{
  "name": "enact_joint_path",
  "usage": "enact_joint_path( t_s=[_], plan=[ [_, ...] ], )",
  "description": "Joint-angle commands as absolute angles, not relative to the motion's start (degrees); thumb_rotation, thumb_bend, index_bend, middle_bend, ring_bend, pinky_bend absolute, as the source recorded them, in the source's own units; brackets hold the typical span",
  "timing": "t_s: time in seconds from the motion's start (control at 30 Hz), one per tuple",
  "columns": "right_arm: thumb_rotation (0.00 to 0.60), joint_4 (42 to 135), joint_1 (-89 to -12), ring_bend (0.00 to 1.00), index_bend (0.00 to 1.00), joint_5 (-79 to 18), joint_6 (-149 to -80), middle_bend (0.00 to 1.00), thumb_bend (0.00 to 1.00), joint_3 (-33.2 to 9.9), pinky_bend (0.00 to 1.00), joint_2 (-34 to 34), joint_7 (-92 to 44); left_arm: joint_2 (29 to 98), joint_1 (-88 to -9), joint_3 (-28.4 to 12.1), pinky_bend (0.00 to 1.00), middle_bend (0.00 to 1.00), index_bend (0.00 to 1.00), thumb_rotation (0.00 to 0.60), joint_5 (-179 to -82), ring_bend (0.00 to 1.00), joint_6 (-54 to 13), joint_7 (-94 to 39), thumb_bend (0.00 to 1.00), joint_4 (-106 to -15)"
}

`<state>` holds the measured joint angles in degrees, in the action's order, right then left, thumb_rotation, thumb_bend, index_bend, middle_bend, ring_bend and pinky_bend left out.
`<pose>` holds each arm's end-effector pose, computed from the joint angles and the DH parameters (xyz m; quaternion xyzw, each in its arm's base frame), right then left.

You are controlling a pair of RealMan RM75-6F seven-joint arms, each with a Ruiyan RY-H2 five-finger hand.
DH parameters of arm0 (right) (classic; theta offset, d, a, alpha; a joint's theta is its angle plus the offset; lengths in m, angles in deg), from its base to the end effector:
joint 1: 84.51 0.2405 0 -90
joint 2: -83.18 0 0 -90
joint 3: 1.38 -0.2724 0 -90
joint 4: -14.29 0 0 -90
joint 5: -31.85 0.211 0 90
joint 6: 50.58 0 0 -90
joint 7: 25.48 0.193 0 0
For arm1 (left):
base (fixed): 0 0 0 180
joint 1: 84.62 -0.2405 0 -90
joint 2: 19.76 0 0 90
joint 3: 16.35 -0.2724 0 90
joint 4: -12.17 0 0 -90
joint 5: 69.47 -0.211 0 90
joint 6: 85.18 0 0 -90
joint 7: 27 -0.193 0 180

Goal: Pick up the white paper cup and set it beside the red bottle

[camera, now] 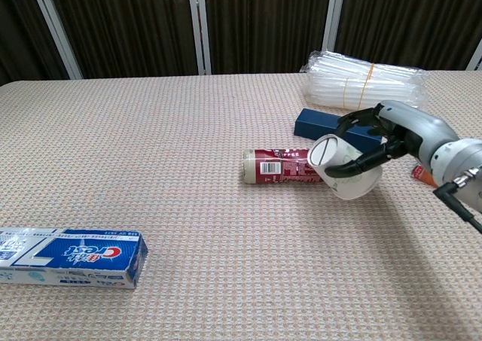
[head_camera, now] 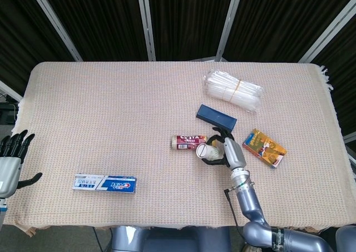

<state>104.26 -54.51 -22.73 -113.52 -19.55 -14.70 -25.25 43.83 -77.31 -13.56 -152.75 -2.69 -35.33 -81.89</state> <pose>-0.1776 -0.3638 -0.0484 0.4694 -0.6457 0.4861 0.3556 -0.3218 0.2443 0.1602 -0.6218 -0.3609 -0.3438 0.6041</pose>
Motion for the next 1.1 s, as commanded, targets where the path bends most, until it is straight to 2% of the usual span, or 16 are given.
enact_joint_path(
  t_s=[0.03, 0.3, 0.83, 1.0, 1.1],
  plan=[
    [0.6, 102.6, -54.6, 0.0, 0.51, -22.2, -113.6, 0.16, 0.12, -20.6, 0.0, -16.3, -23.6, 43.8, -77.3, -13.6, 0.0, 0.0, 0.0, 0.6, -152.8, 0.0, -2.7, -35.3, 0.09, -81.9],
    [0.6, 99.1, -54.7, 0.0, 0.51, -21.8, -113.6, 0.16, 0.12, -20.7, 0.0, -18.0, -22.4, 43.9, -77.3, -13.6, 0.0, 0.0, 0.0, 0.6, -152.7, 0.0, -2.7, -35.3, 0.09, -81.8],
    [0.6, 97.6, -57.7, 0.0, 0.51, -19.4, -114.9, 0.16, 0.12, -19.9, 0.0, -16.2, -23.9, 43.9, -77.4, -13.5, 0.0, 0.0, 0.0, 0.6, -152.7, 0.0, -2.6, -35.6, 0.09, -81.9],
    [0.6, 99.1, -58.8, 0.0, 0.4, -19.9, -115.9, 0.1, 0.13, -19.9, 0.0, -14.8, -23.9, 43.9, -77.4, -13.6, 0.0, 0.0, 0.0, 0.6, -152.7, 0.0, -2.6, -35.6, 0.1, -81.9],
    [0.6, 99.9, -59.4, 0.0, 0.32, -20.4, -116.4, 0.06, 0.18, -19.8, 0.0, -14.0, -23.8, 43.9, -77.4, -13.6, 0.0, 0.0, 0.0, 0.6, -152.7, 0.0, -2.6, -35.6, 0.09, -81.9]
  ],
)
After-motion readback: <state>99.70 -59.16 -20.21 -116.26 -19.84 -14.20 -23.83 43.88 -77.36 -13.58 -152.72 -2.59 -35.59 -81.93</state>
